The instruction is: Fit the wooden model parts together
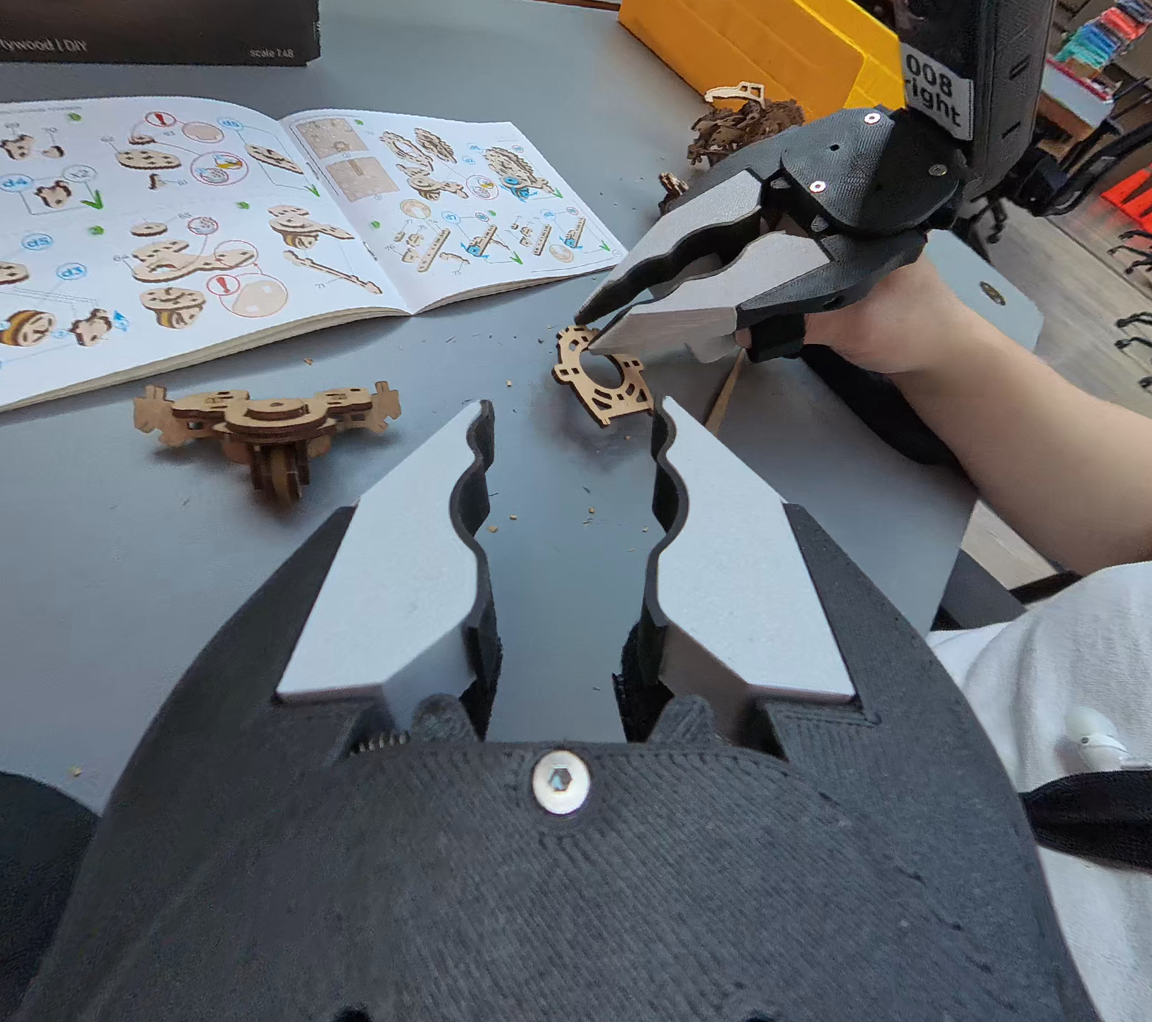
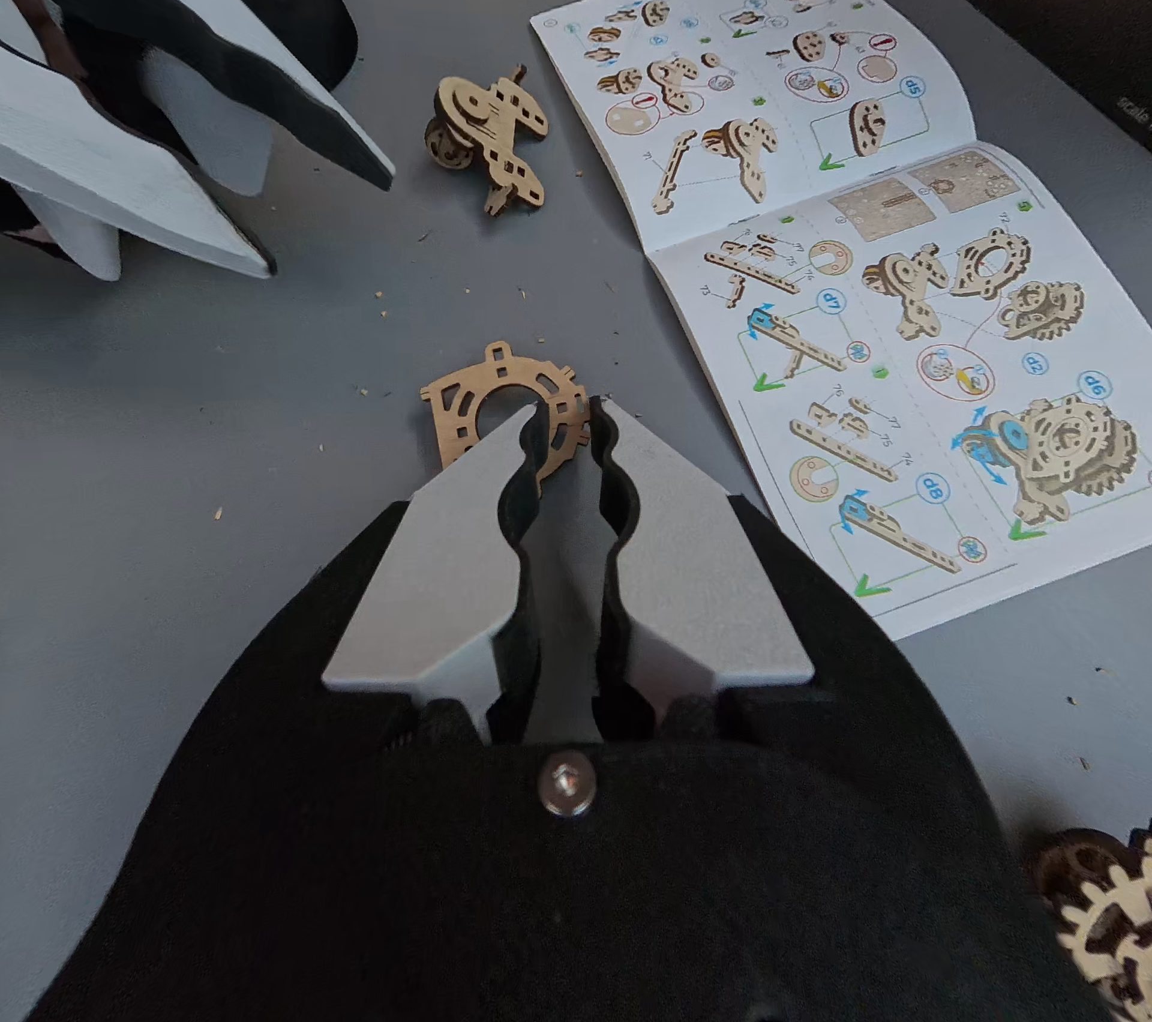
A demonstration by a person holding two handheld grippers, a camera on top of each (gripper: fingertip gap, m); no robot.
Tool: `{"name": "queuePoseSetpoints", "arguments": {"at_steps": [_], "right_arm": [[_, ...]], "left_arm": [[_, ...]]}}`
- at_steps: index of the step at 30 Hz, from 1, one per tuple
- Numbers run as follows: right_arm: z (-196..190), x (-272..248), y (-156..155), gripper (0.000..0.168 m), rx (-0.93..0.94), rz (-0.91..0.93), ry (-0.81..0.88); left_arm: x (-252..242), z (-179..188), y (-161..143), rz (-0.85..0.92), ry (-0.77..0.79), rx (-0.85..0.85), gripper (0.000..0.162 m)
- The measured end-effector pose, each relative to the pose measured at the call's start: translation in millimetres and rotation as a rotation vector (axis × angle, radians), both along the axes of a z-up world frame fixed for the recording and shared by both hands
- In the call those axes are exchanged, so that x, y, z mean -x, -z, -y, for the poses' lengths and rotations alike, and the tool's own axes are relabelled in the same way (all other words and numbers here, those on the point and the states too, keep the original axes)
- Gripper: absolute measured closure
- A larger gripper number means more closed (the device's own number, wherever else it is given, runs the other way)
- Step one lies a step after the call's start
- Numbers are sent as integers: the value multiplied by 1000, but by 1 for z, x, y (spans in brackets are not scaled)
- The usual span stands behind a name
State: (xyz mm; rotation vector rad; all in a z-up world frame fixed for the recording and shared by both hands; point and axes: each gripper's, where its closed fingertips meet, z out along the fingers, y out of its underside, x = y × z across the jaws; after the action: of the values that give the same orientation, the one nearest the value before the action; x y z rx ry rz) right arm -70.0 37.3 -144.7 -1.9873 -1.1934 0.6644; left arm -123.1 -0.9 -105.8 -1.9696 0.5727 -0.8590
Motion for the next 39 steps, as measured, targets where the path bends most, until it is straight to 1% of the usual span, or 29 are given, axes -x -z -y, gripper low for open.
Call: {"name": "queuePoseSetpoints", "arguments": {"at_steps": [1,5,8,9,11,13,14,15,16,21,23,24,25,27,28,31,34,35,36,38,39], "right_arm": [[0,0,-10,156,-20,-57,8],[2,-4,-51,156,-139,-260,31],[2,-11,-67,156,-254,-286,54],[4,-12,-70,156,-287,-287,54],[7,-11,-77,156,-332,-297,44],[10,-9,-79,156,-342,-303,29],[11,-8,-79,156,-341,-306,28],[12,-7,-80,156,-338,-311,18],[13,-7,-80,156,-341,-314,19],[17,-7,-87,156,-335,-361,-7],[20,-7,-91,160,-322,-395,-25],[22,-6,-92,161,-307,-412,-43],[24,-6,-93,158,-280,-432,-56],[23,-7,-92,143,-197,-470,-57],[24,-7,-91,139,-141,-490,-64],[34,-5,-87,135,80,-569,-129],[48,1,-82,135,306,-624,-203],[51,3,-81,135,358,-634,-221],[53,4,-79,141,397,-635,-228],[62,5,-77,165,468,-636,-276],[64,5,-78,166,494,-646,-284]], "left_arm": [[-5,1,0,43,22,40,112],[-25,1,-17,287,119,175,110],[-36,1,-29,396,184,231,115],[-40,1,-30,409,200,248,118],[-47,4,-29,420,234,283,132],[-54,8,-28,435,273,317,135],[-56,9,-29,445,284,329,140],[-58,11,-29,454,297,333,153],[-59,13,-30,462,312,334,160],[-58,16,-32,489,335,345,161],[-56,19,-32,483,358,356,162],[-55,21,-32,472,369,357,162],[-54,22,-31,461,378,355,162],[-51,26,-32,433,407,349,162],[-51,29,-32,411,427,346,162],[-50,39,-29,327,487,328,162],[-50,47,-25,260,535,314,162],[-50,50,-24,245,550,314,162],[-51,52,-23,234,564,315,161],[-49,51,-16,192,553,310,162],[-48,50,-15,192,549,302,162]]}}
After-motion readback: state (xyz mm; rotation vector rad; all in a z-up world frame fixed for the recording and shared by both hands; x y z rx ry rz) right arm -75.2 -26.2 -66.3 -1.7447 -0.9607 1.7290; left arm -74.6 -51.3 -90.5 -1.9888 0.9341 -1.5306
